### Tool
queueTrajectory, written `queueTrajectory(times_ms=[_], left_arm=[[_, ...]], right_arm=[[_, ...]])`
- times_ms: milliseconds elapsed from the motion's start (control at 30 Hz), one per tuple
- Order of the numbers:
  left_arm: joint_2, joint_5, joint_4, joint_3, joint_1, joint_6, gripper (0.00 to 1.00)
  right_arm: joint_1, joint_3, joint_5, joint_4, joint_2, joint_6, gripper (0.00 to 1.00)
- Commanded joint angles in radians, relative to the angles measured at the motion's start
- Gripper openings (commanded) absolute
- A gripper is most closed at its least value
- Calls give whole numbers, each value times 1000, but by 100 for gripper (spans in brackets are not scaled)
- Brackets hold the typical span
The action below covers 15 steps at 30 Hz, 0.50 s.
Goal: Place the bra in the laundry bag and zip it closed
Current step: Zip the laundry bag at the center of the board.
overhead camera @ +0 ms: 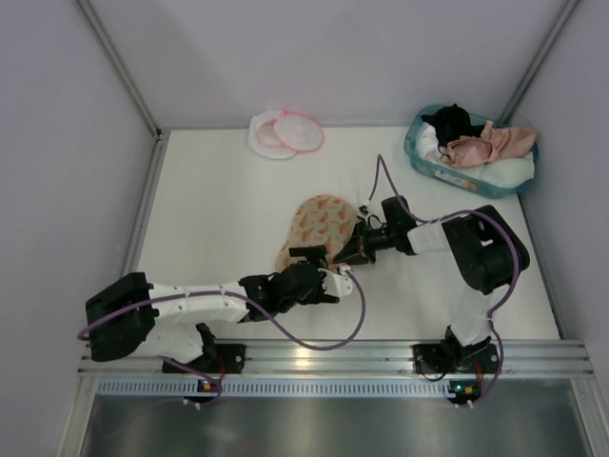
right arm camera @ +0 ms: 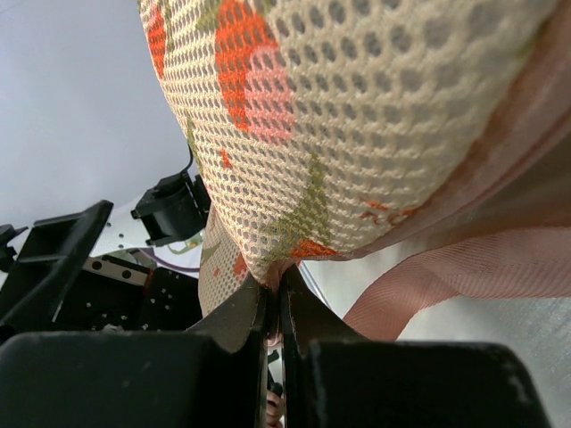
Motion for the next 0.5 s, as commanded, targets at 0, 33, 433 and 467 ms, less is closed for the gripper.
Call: queueTrajectory(times_ms=[0,33,433,467], left_arm=[[5,19,87,51,41,-29,97],[13,24,99,48,48,-30,97],[218,5,323,11,95,77,97],[232,-2,380,2,95,112,97]], right_arm=[[23,10,-22,19,-24,0,0],[25,10,-23,23,-26,8,0],[51,-10,-41,85,-26,63,0],[52,-13,-43,85,-26,60,0]])
